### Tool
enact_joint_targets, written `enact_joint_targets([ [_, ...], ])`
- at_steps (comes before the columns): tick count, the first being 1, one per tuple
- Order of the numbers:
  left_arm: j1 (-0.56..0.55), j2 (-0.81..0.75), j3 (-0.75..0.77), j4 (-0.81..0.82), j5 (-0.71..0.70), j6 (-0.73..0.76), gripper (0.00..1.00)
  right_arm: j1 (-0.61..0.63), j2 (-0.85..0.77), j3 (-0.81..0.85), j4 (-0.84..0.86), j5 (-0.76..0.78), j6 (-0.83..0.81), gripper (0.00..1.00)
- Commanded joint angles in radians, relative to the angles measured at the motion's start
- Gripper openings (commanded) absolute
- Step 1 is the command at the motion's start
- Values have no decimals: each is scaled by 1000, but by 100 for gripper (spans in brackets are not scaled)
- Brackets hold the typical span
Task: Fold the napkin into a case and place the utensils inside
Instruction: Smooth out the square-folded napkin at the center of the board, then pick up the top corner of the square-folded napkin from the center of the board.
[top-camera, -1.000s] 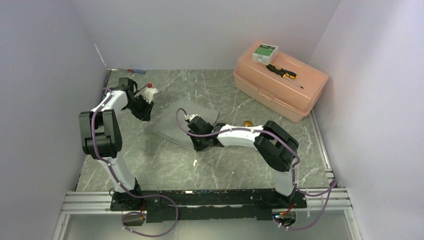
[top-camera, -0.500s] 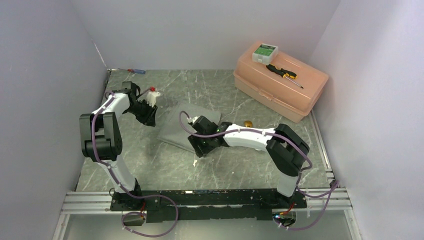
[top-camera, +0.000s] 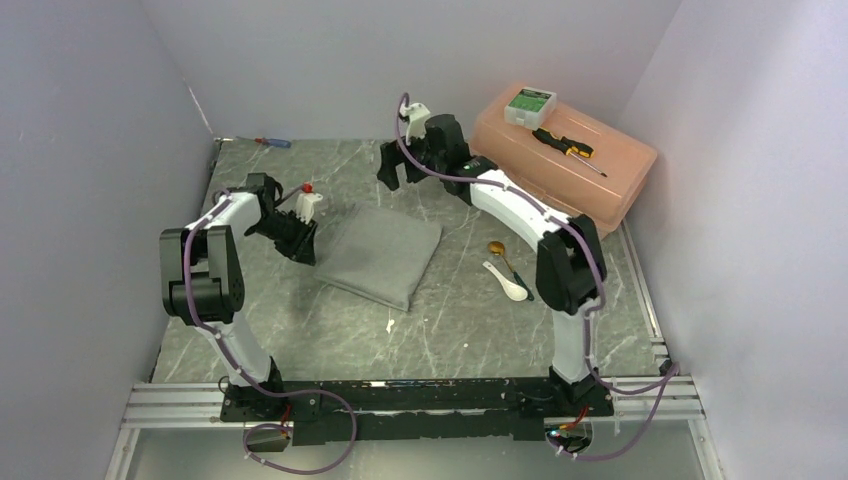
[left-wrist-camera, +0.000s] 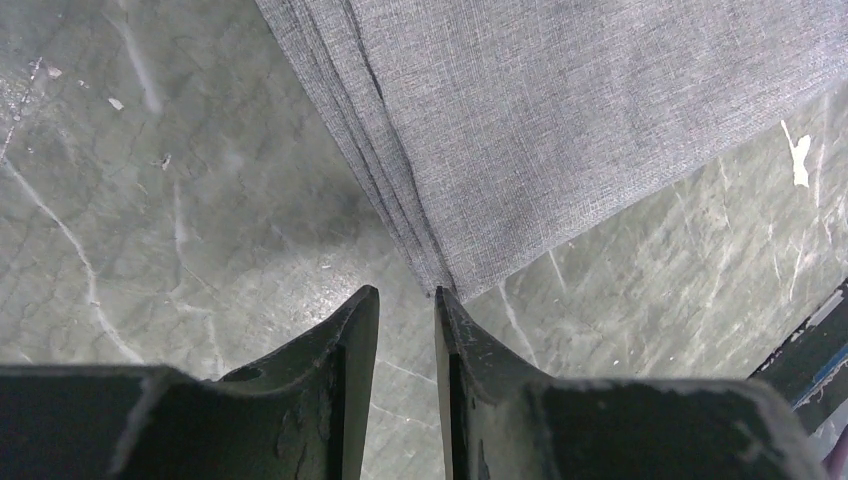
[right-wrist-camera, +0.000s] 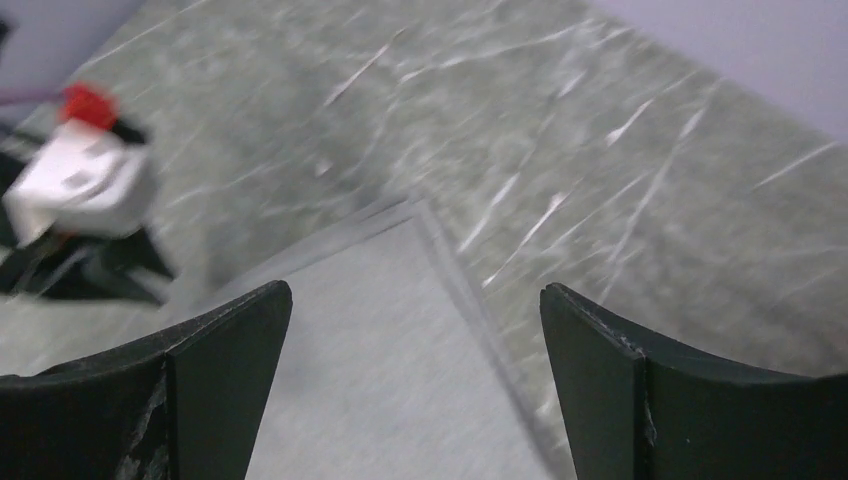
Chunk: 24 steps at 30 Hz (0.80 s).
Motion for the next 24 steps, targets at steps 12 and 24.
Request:
enact_joint_targets([
  [12,96,86,326,-129,81,-101,63,-98,491,540,58,-329,20,81],
  [24,132,167,448,-149,-58,-244,69,-99,566,464,33,-450,3,59],
])
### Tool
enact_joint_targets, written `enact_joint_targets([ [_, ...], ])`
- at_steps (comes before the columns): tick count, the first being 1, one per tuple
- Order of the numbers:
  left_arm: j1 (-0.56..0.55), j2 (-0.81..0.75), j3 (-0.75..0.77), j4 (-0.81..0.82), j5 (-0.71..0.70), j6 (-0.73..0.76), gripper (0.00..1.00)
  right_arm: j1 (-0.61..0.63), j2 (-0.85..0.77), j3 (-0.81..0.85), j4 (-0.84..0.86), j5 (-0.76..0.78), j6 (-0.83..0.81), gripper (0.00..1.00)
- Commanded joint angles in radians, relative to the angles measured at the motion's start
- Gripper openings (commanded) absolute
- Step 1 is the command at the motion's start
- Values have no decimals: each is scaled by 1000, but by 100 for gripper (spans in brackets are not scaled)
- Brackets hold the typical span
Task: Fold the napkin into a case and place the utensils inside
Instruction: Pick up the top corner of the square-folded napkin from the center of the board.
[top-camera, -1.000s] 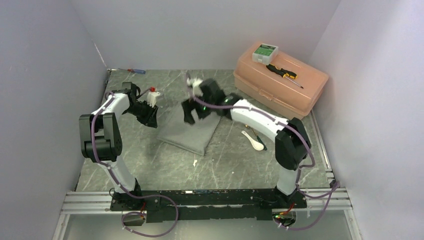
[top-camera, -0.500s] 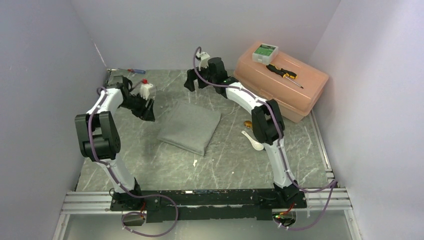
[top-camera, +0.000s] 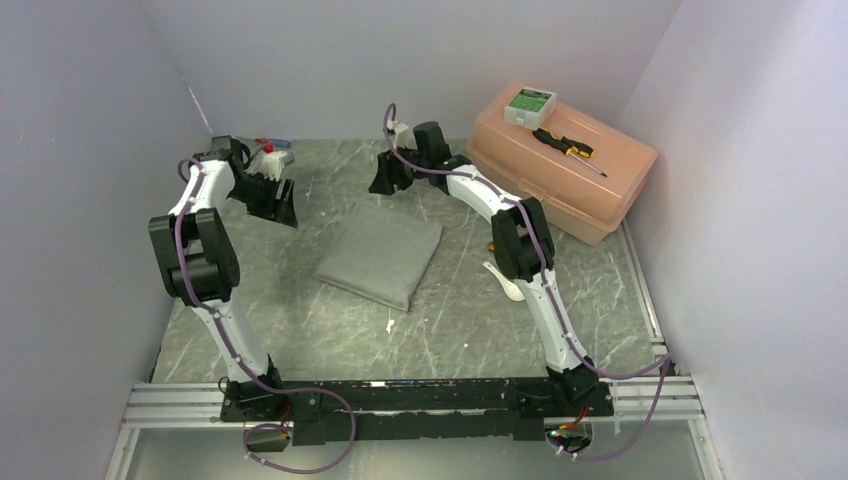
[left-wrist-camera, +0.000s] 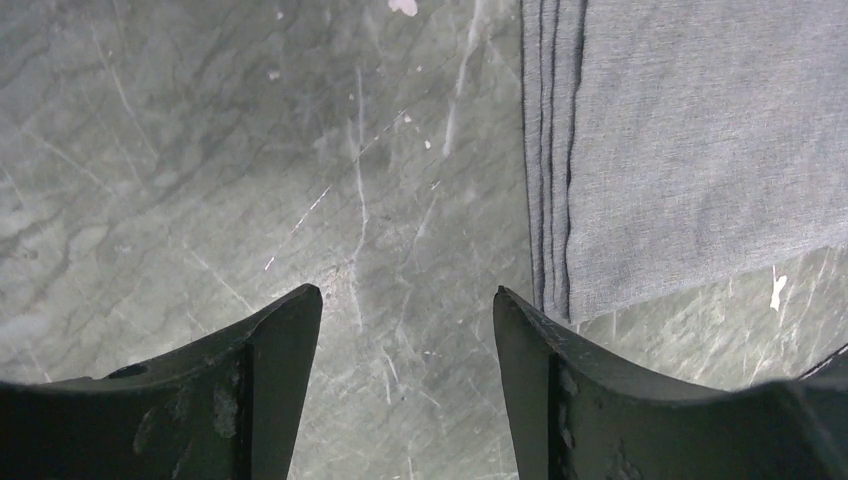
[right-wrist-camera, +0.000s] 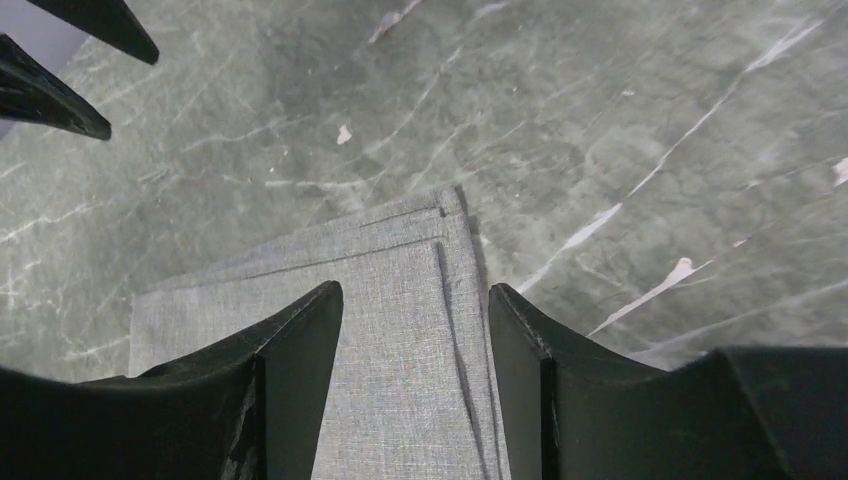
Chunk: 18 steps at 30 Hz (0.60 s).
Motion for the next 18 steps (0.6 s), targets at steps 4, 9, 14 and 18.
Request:
enact_joint_targets([
  [4,7,-8,37,-23,-18,-78,82,18,85,50,7,-61,19,57],
  [9,7,-5,39,-35,-38,-63,82,35,112,52,27,-54,29,57],
  [14,9,1,31,-35,-45,-59,79,53,122,29,42,-20,17,52],
  [18,9,1,18,-34,-40,-57,76,63,105,-3,66,22,-1,43],
])
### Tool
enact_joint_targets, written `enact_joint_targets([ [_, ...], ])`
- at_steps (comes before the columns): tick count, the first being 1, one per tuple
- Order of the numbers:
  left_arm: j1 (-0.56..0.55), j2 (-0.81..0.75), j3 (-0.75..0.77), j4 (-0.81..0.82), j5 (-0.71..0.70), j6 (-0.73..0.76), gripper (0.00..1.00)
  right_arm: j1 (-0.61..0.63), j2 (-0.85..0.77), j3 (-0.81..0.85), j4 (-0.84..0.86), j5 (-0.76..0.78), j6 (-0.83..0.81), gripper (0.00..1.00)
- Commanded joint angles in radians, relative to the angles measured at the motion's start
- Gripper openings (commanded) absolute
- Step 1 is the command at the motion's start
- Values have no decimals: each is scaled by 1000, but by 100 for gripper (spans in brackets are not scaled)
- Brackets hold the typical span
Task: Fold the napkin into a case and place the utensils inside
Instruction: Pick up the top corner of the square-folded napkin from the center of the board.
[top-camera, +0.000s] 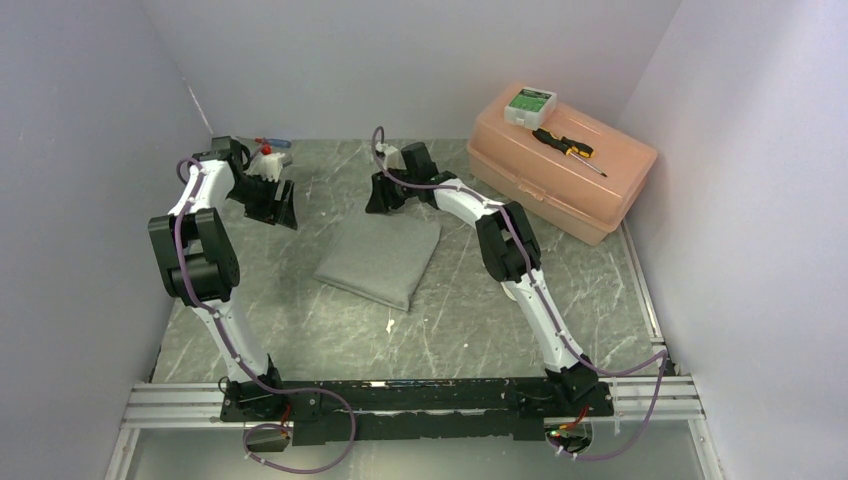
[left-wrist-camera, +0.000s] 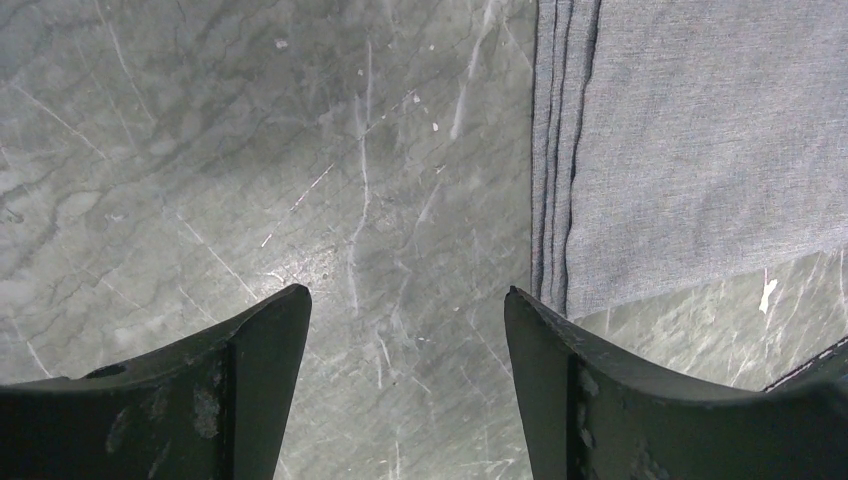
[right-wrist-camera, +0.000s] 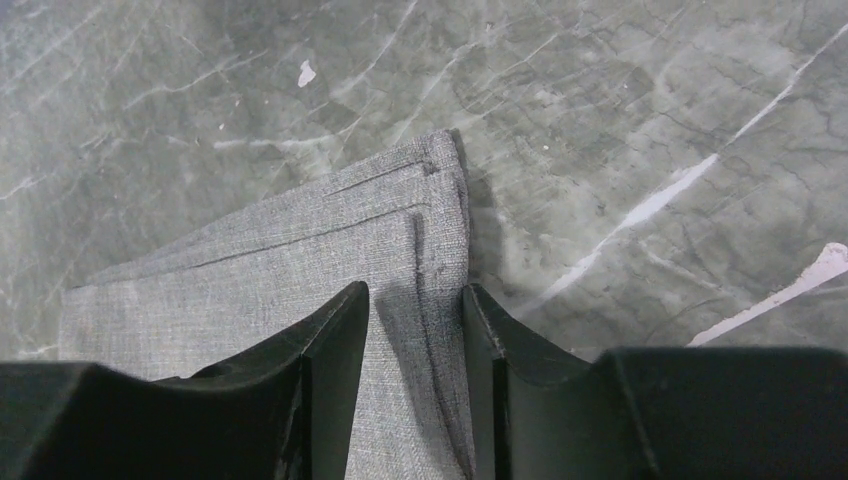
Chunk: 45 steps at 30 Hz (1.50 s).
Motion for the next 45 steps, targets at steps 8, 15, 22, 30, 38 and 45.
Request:
enact_joint_targets([
  [8,4,-5,4,-20,6,12,73,24,-95,-97,157,125,-53,31],
  [15,4,8,8,-46,19,25,71,25,-85,-76,149,139,-74,59],
  [22,5,14,14,-67,14,39,69,39,-91,-104,151,152,-93,52],
  [30,9,13,18,-83,21,48,68,76,-146,-171,171,267,-169,36],
  [38,10,6,16,-95,26,57,67,99,-218,-261,240,356,-203,25],
  [45,10,8,13,-107,34,58,67,99,-271,-326,283,349,-217,28],
])
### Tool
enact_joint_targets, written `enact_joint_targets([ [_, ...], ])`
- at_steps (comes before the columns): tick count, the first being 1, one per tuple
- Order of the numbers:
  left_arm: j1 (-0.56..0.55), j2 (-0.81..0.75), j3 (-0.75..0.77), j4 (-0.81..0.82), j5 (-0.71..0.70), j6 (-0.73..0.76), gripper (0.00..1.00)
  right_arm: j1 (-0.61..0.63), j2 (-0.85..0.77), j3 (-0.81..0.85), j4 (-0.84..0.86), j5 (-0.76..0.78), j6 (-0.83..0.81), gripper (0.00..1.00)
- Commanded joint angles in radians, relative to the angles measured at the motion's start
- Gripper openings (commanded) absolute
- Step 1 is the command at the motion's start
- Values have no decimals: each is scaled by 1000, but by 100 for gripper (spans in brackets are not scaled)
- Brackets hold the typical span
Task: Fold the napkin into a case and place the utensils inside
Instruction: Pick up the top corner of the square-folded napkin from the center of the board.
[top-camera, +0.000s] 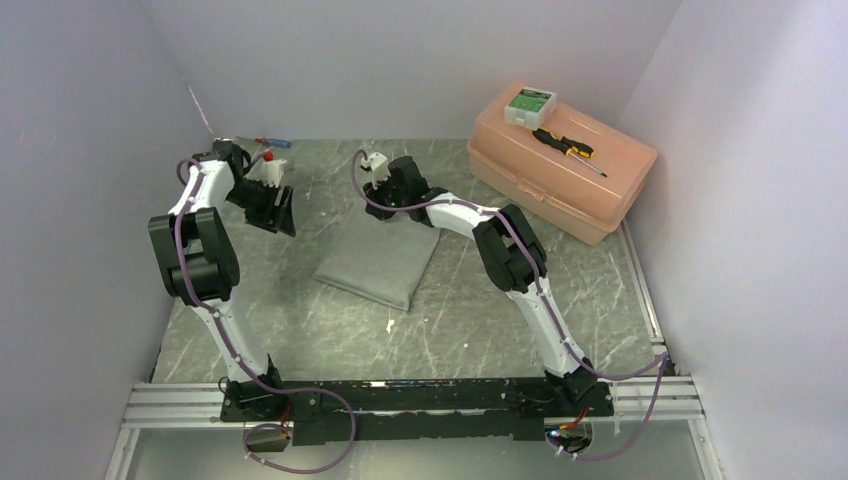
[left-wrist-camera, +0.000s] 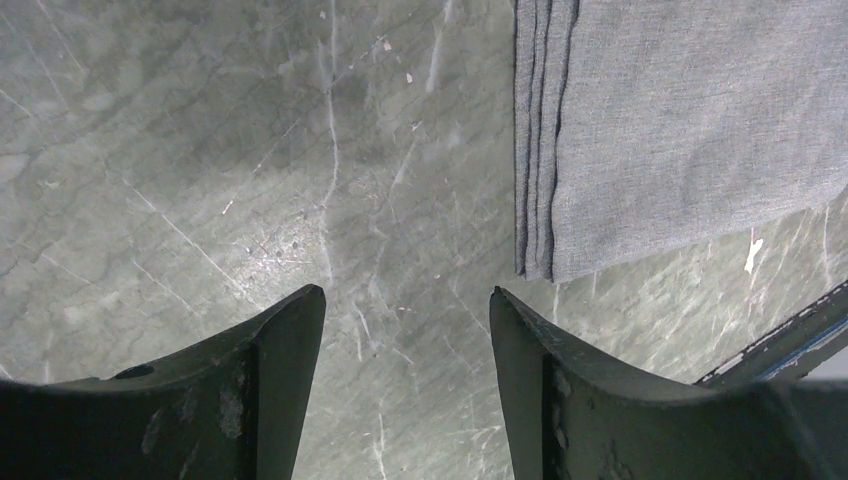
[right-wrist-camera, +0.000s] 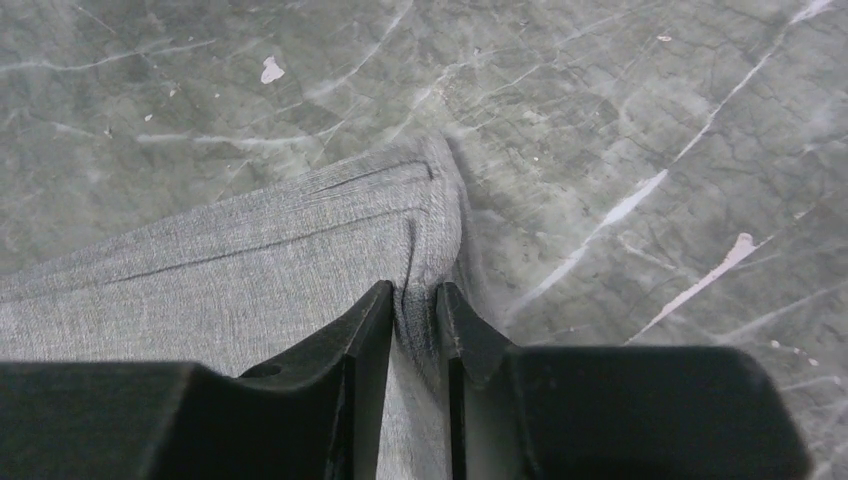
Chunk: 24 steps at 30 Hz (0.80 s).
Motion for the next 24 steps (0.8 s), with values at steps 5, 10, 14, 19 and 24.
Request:
enact_joint_targets([
  [5,6,0,15,-34,35,22,66,2,-105,-49,74,13,-48,45],
  [10,5,0,17,-40,30,25,66,9,-88,-29,55,15,-54,44],
  [14,5,-2,17,-42,30,25,65,17,-64,-1,38,22,-56,48],
  [19,5,-5,12,-41,26,24,65,16,-17,52,10,18,-51,46],
  [24,7,-2,19,-47,21,30,65,17,-1,57,10,23,-52,43],
])
